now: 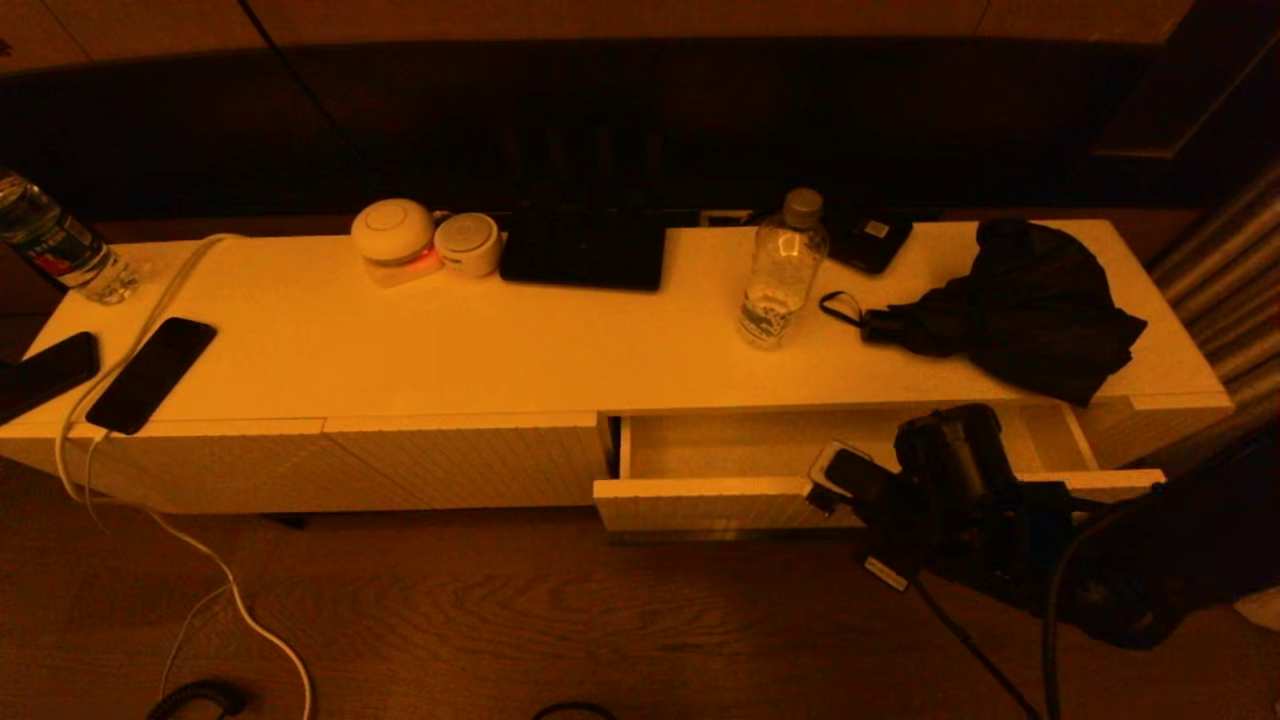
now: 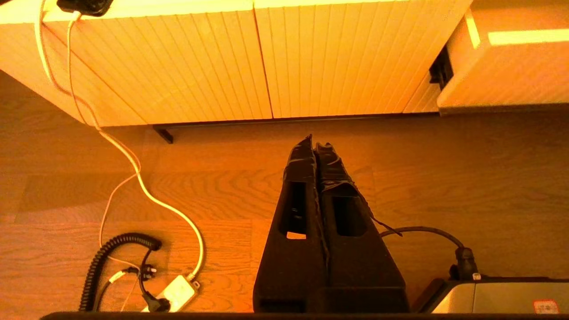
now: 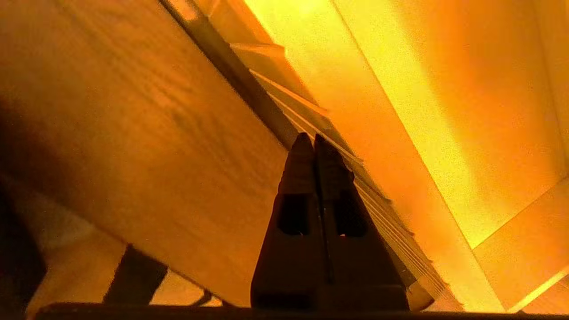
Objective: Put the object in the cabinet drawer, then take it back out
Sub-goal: Close the drawer
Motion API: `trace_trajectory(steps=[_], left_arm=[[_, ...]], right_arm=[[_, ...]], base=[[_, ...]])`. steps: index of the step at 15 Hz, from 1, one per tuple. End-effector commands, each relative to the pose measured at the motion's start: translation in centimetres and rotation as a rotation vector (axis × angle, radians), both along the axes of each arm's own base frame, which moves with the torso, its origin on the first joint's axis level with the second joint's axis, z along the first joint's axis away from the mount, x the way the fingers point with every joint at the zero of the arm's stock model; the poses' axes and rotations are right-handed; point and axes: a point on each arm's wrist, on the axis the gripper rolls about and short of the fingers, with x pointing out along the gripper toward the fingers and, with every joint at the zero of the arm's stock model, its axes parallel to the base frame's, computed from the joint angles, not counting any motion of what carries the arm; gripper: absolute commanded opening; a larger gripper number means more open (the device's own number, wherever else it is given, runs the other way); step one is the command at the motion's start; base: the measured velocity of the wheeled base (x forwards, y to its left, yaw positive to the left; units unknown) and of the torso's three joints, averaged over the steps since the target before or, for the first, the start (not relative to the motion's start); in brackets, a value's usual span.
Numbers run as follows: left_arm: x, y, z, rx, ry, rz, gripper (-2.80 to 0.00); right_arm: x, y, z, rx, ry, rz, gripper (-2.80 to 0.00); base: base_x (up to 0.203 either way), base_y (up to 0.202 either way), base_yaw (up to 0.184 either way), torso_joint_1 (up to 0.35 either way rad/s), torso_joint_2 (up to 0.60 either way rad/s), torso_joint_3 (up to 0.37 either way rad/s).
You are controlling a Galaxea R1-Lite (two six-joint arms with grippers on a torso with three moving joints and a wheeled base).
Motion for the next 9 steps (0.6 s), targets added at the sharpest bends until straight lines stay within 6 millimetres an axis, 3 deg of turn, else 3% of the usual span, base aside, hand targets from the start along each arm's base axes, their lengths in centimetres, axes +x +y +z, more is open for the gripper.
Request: trace_trajectory(steps=[1,4,9], left_arm=[[0.0,0.0,0.0,0.000,0.000,0.000,-2.80],[0.0,0.0,0.0,0.000,0.000,0.000,-2.80],[0.0,0.0,0.0,0.000,0.000,0.000,-2.80]], right_arm=[[1.1,0.5,-0.3,-0.004,-0.026,-0.015,-2.80],[2.9,1.3,1.2,0.023,-0.105,-0.033,-2.80],[5.5,1.4,1.3,0.047,-0.161,-0.064,-2.80]], base=[[0.000,0.000,0.000,0.000,0.00,0.000],[0.000,0.000,0.000,0.000,0.00,0.000],[0.000,0.000,0.000,0.000,0.00,0.000]])
